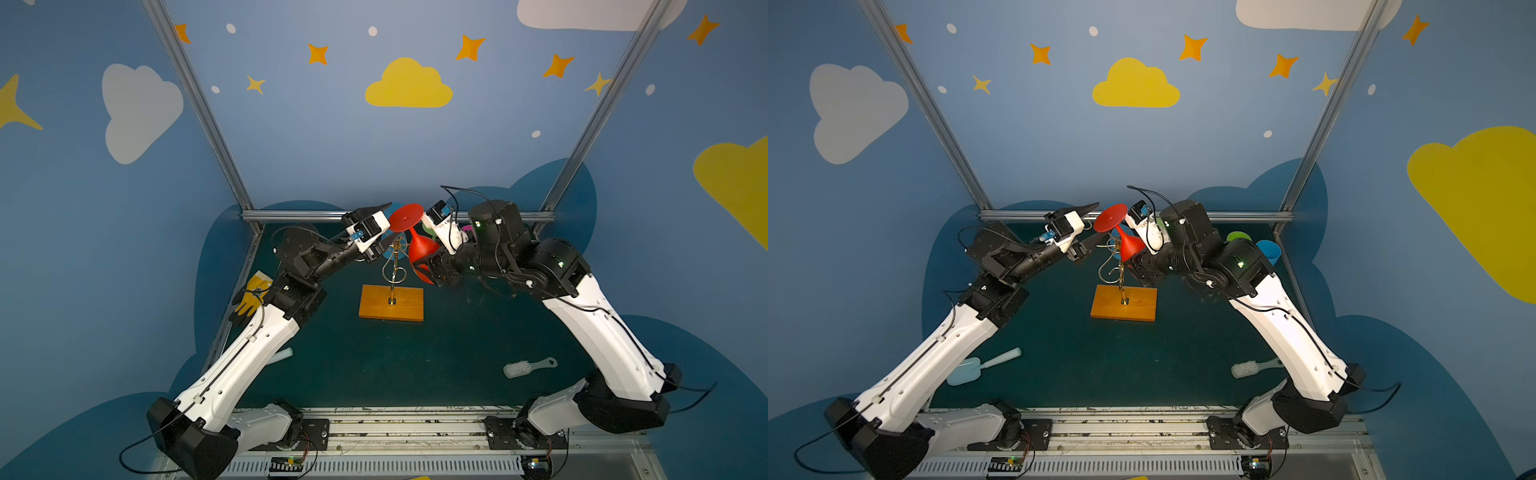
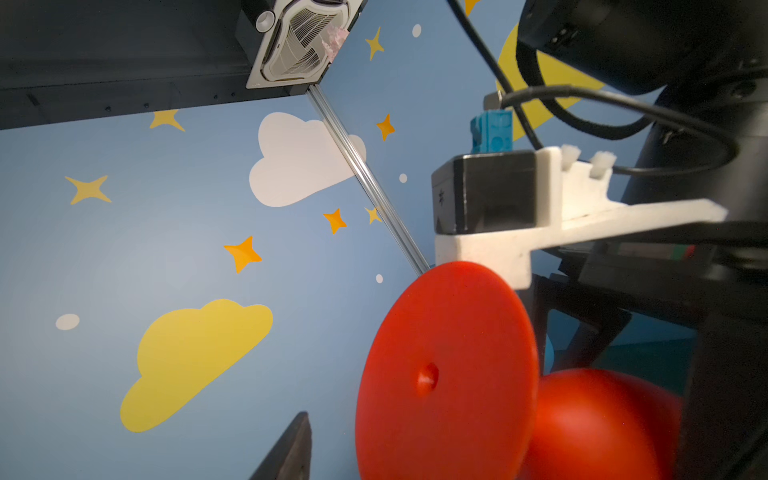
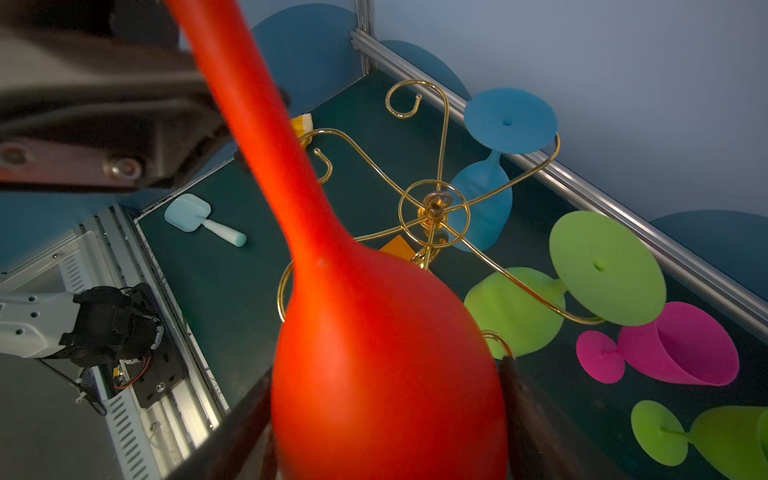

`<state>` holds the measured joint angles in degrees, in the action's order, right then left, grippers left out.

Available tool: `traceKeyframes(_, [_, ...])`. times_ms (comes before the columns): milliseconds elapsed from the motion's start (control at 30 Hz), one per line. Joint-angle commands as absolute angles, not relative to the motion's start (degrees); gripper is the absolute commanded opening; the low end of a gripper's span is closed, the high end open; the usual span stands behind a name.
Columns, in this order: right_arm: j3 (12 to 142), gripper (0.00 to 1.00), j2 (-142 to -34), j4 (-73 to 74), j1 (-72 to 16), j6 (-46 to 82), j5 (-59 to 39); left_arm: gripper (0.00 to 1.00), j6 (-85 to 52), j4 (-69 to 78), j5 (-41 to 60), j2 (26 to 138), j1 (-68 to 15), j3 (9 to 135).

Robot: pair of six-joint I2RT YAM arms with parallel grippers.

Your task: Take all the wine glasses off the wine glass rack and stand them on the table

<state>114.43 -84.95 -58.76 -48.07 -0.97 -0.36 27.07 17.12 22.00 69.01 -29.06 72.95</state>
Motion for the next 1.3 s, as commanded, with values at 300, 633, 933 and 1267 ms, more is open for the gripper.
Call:
traceKeyframes(300, [114.76, 0.37, -85.61, -64.34, -48.42, 0.12, -0.57, 0.26, 29.31, 16.81, 23.92, 68.02, -29.36, 73.23])
traceKeyframes(633, [114.4, 0.44, -85.01, -63.85, -48.45, 0.47, -1.4, 0.07, 29.74, 16.53, 23.54, 68.12, -29.36, 73.05])
traceKeyframes(933, [109.07, 0.79, -80.42, -55.63, -48.02, 2.13, -3.55, 0.03, 26.53, 18.59, 18.5, 67.65, -29.36, 70.95])
traceKeyframes(1267, [98.4, 0.83, -69.02, -39.29, -44.68, 5.03, -9.74, 0.03, 13.94, 18.07, 9.15, 68.73, -29.36, 71.19])
